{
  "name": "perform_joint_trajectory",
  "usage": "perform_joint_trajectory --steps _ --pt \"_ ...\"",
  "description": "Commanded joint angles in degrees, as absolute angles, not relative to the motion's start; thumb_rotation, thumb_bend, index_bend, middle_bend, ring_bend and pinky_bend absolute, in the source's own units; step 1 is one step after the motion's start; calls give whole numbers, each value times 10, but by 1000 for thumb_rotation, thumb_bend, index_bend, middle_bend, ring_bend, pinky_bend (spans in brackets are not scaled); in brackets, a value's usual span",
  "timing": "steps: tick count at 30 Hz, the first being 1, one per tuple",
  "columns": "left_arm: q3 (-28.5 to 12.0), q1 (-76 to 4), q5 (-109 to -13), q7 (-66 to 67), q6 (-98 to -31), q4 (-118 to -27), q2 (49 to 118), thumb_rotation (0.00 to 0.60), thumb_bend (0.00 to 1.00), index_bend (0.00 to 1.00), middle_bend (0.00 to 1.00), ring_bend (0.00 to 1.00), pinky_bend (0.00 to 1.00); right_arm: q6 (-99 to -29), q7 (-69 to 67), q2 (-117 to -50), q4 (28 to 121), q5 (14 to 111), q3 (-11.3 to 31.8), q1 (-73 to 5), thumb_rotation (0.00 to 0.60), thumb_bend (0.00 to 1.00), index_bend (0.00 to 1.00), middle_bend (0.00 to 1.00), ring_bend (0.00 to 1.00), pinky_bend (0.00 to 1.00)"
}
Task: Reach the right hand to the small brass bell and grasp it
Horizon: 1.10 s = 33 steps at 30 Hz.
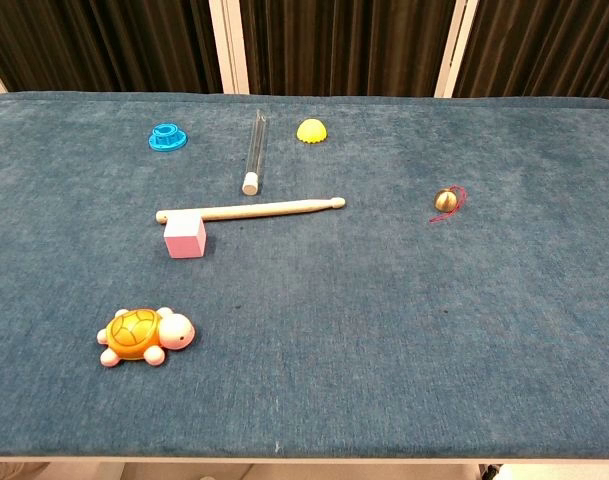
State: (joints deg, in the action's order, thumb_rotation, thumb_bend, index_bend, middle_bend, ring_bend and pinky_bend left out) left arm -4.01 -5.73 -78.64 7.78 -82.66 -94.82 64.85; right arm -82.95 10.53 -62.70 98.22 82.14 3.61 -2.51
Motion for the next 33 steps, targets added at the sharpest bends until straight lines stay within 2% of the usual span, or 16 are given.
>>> perform_joint_trajectory --steps 1,8,18,23,33 --pt "-39 -56 -789 78 -829 -947 647 600 357 3 0 29 155 -814 87 -652 950 816 54 -47 600 285 203 73 86 51" --pt "-38 -57 -787 79 -823 -948 647 600 357 3 0 30 156 -687 73 -684 899 778 96 -144 600 285 241 74 87 51" --pt "-39 -56 -780 86 -821 -949 642 600 356 3 0 30 155 -536 149 -794 803 696 142 -292 600 285 361 74 87 51" --pt "-40 -58 -777 88 -818 -949 642 600 357 3 0 30 156 -500 166 -848 746 673 150 -341 600 285 414 74 87 55" --pt "-40 -58 -775 84 -816 -948 642 600 357 4 0 29 156 -464 159 -925 656 652 144 -394 600 285 441 74 88 56"
